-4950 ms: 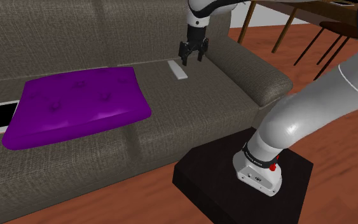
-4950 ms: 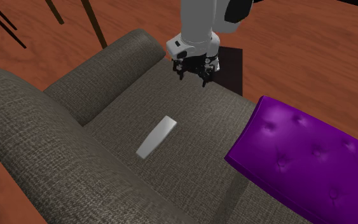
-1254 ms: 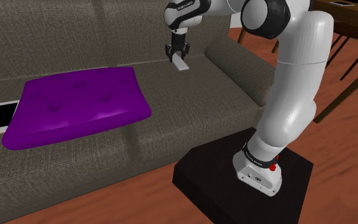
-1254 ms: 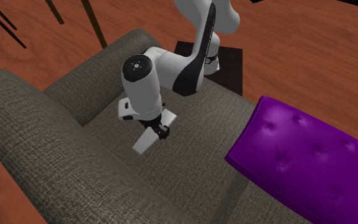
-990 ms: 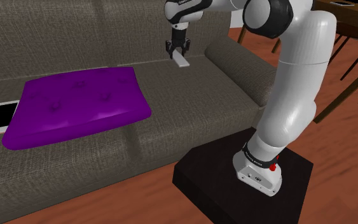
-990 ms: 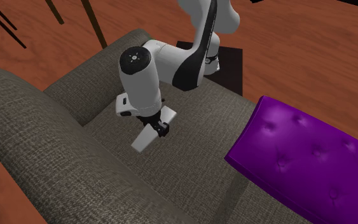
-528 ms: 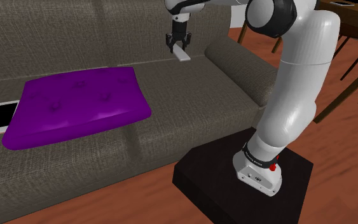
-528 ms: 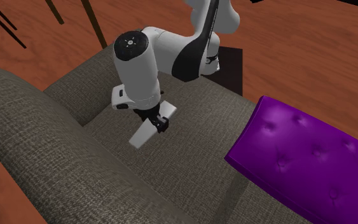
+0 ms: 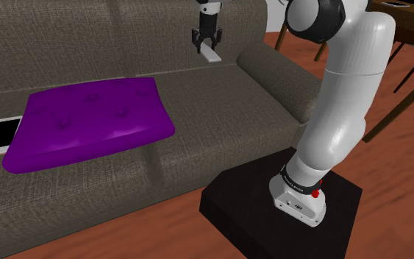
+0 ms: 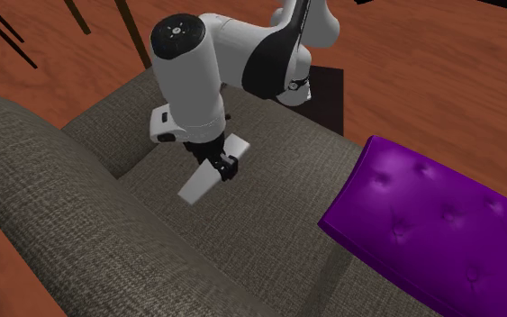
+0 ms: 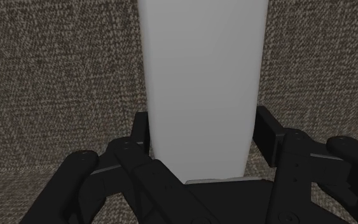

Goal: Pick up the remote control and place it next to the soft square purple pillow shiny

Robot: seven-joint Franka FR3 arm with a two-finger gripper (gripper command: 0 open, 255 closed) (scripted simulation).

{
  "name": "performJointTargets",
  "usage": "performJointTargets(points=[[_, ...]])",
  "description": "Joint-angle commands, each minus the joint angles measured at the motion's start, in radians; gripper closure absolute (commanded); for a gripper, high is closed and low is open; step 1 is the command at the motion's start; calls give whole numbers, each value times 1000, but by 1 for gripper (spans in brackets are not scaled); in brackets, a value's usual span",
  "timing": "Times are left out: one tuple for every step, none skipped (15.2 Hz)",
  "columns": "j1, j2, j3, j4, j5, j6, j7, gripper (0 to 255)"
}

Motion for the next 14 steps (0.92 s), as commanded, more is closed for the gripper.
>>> performJointTargets(points=[[-1,-3,-1,25,0,-28,-1,255],[-1,-3,-1,38,0,-41,-1,255],[-1,-3,-1,52,0,-55,-1,255],[-1,-3,-1,66,0,-69,-1,255],[-2,-2,-1,80,0,-82,-1,255],[-2,-1,-1,95,0,-96,-1,255],[-2,0,-1,110,0,-110,-1,255],[-3,1,-1,126,0,-124,-1,255],[-3,3,-1,142,0,-139,-1,255],[-3,5,-1,159,0,-153,-1,255],[-4,8,-1,176,1,-168,-1,255],[-4,9,-1,183,1,-174,-1,255],[11,-6,5,162,-3,-168,20,255],[26,-20,12,142,-6,-162,41,255]])
